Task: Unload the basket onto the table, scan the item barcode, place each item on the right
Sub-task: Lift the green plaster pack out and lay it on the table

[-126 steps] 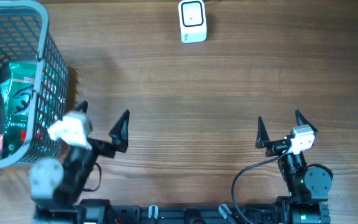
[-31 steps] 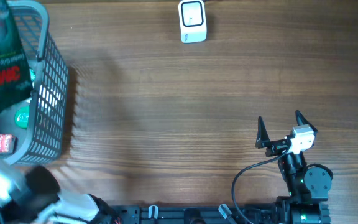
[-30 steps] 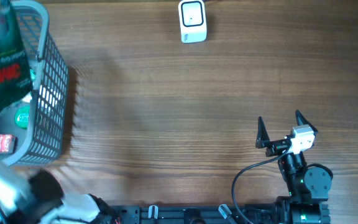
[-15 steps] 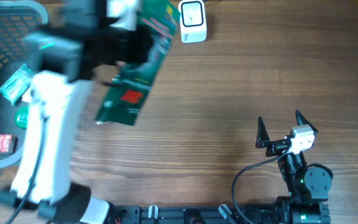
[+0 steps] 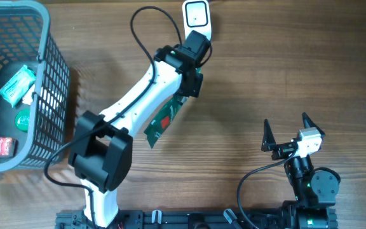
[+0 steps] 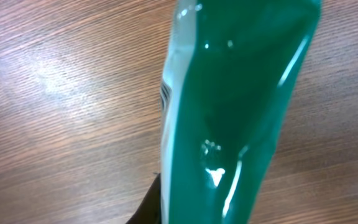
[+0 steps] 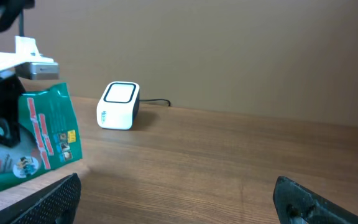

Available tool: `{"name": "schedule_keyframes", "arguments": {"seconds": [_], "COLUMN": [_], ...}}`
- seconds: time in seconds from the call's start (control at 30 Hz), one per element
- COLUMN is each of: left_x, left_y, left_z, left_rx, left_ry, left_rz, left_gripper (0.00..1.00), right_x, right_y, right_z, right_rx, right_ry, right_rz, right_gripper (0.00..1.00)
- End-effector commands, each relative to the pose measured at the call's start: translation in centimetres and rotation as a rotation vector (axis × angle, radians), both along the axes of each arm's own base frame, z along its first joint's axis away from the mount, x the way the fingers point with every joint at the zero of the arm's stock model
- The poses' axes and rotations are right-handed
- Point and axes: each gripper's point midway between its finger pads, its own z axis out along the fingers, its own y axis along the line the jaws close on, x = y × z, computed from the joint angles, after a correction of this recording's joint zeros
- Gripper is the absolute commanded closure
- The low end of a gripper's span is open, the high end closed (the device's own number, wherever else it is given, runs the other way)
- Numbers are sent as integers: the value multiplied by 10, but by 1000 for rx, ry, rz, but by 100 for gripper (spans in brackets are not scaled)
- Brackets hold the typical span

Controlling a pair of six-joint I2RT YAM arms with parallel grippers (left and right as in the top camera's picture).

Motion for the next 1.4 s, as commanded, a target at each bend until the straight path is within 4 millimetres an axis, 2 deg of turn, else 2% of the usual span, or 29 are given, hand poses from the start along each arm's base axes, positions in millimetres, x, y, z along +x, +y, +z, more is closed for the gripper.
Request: {"name": "schedule_keyframes", "arguments": {"seconds": [0.0,0.2,0.37,0.47,0.6,0.63,0.67,0.7,0.73,0.8,0.9,1.0,1.03,1.1,1.13,1.17,1.23,1.3,1.37], "left_x": [9,6,15,11,9,8,7,4,3,2,1,-2,-2,-3,-3,-2,-1,-2,-7], "left_y": [3,-2,7,1,-4,-4,-4,-6,-8,-8,-11,-13,-11,4,19,32,73,133,198], "left_z": [-2,-2,2,-9,-36,-42,-48,-52,-53,-44,-7,43,66,124,153,172,214,254,284], "left_rx": [18,36,262,322,321,320,317,309,307,298,246,168,133,40,-5,-32,-85,-133,-190], "left_ry": [-35,-46,-203,-214,-186,-178,-166,-151,-146,-156,-190,-245,-283,-385,-439,-476,-564,-658,-734], "left_rz": [28,12,9,-18,48,73,82,85,80,80,61,53,63,109,146,179,275,437,625], "left_gripper": [96,96,96,96,92,84,61,11,0,0,0,0,0,0,0,0,0,0,0], "right_x": [0,0,0,0,0,0,0,0,0,0,0,0,0,0,0,0,0,0,0], "right_y": [0,0,0,0,0,0,0,0,0,0,0,0,0,0,0,0,0,0,0], "right_z": [1,1,1,1,1,1,1,1,1,1,1,1,1,1,1,1,1,1,1], "right_rx": [-13,-13,-13,-13,-13,-13,-13,-13,-13,-13,-13,-13,-13,-13,-13,-13,-12,-12,-13], "right_ry": [-5,-5,-5,-5,-5,-5,-5,-5,-5,-5,-5,-5,-5,-5,-5,-5,-5,-5,-5], "right_rz": [-4,-4,-4,-4,-4,-4,-4,-4,-4,-4,-4,-4,-4,-4,-4,-4,-4,-4,-4], "right_gripper": [0,0,0,0,0,0,0,0,0,0,0,0,0,0,0,0,0,0,0]}}
